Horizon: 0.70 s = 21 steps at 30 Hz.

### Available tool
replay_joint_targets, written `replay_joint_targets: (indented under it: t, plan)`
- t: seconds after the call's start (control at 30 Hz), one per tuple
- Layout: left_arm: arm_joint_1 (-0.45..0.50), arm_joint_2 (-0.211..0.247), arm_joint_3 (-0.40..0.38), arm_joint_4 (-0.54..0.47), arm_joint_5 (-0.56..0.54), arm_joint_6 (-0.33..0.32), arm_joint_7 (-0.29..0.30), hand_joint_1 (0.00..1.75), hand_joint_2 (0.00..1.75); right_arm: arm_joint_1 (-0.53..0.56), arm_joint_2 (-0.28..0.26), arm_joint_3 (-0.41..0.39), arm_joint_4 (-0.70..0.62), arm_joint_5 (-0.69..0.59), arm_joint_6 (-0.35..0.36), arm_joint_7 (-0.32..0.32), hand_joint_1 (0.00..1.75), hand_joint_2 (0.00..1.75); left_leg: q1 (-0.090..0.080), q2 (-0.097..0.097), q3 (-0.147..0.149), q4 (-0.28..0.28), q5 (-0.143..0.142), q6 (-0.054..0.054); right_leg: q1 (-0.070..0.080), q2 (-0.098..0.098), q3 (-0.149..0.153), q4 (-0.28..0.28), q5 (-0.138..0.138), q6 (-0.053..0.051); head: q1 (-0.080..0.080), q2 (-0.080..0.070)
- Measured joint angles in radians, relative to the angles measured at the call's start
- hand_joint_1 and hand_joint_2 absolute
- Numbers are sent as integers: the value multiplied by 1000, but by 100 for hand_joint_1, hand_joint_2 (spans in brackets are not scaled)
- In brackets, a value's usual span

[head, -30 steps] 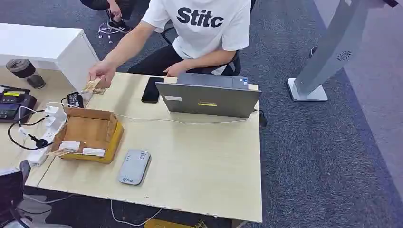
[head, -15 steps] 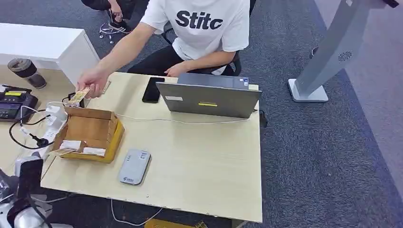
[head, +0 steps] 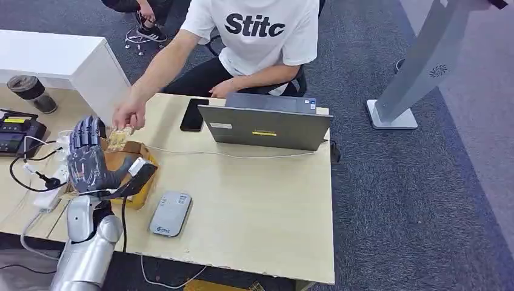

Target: Pass the card to the sensor for recognition and then transmit it.

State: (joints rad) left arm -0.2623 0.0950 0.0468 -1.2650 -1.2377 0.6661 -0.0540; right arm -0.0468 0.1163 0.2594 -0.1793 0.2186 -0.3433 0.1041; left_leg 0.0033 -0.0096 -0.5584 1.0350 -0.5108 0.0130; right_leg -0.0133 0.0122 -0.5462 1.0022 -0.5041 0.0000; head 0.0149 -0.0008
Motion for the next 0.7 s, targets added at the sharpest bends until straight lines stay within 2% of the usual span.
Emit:
replay_joint_targets:
  t: [0.37,0.6,0.63,0.67,0.7]
  plan:
    - [-48,13,-157,26,-63,-43,55,0,175,0,0,0,-1,-3,1,4,0,175,0,0,0,0,0,0,0,0,-1,0,0,0,0,0]
    - [-77,11,-214,38,-47,-60,73,0,175,0,0,0,-1,-3,1,-3,0,175,0,0,0,0,0,0,0,0,-1,0,0,0,0,0]
    - [-78,11,-217,40,-47,-60,73,61,175,0,0,0,-1,-3,1,-3,0,175,0,0,0,0,0,0,0,0,-1,0,0,0,0,0]
    - [-78,11,-220,41,-47,-60,73,175,175,0,0,0,-1,-3,1,-3,0,175,0,1,0,0,0,0,0,0,-1,0,0,0,0,0]
    - [-79,11,-222,41,-47,-60,74,175,175,0,0,0,-1,-3,1,-3,0,175,0,1,0,0,0,0,0,1,-1,0,0,0,0,0]
